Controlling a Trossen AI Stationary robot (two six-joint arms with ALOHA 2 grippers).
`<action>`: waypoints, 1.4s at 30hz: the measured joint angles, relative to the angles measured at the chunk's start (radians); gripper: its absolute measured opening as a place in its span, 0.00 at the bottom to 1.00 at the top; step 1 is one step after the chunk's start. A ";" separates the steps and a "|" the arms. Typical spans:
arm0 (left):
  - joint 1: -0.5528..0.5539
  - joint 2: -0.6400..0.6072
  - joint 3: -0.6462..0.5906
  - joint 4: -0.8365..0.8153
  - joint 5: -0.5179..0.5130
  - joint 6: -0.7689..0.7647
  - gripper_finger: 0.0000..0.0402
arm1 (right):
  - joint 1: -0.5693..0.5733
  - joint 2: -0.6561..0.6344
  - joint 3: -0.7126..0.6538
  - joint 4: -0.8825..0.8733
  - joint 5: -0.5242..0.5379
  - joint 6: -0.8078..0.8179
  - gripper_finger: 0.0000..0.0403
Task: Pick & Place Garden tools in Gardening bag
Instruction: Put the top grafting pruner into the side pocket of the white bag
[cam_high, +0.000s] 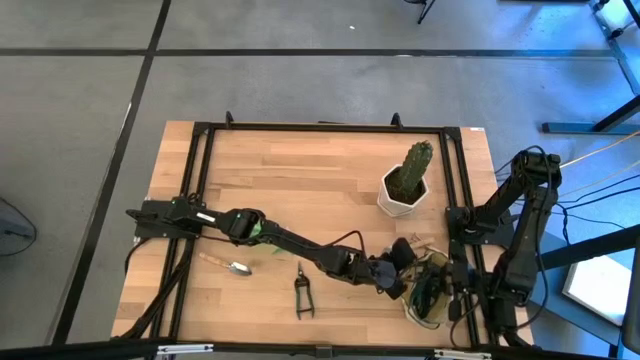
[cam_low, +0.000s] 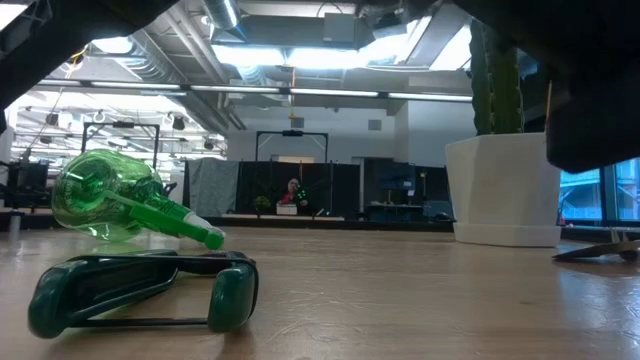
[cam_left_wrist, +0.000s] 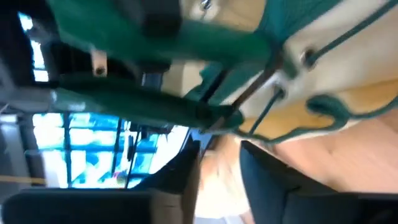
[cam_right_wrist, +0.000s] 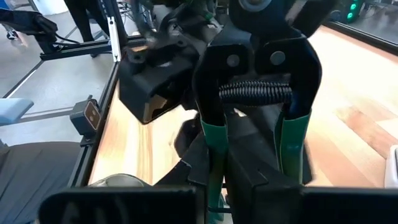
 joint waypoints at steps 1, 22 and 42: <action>0.000 0.000 0.000 0.003 -0.020 0.000 0.31 | -0.001 0.000 0.009 -0.002 0.000 -0.013 0.07; 0.106 -0.132 -0.002 -0.505 0.447 -0.691 0.27 | -0.099 -0.002 0.247 0.033 -0.107 -0.217 0.07; 0.227 -0.129 -0.002 -0.460 1.939 -0.627 0.26 | -0.029 0.000 0.193 0.539 -0.377 -0.896 0.07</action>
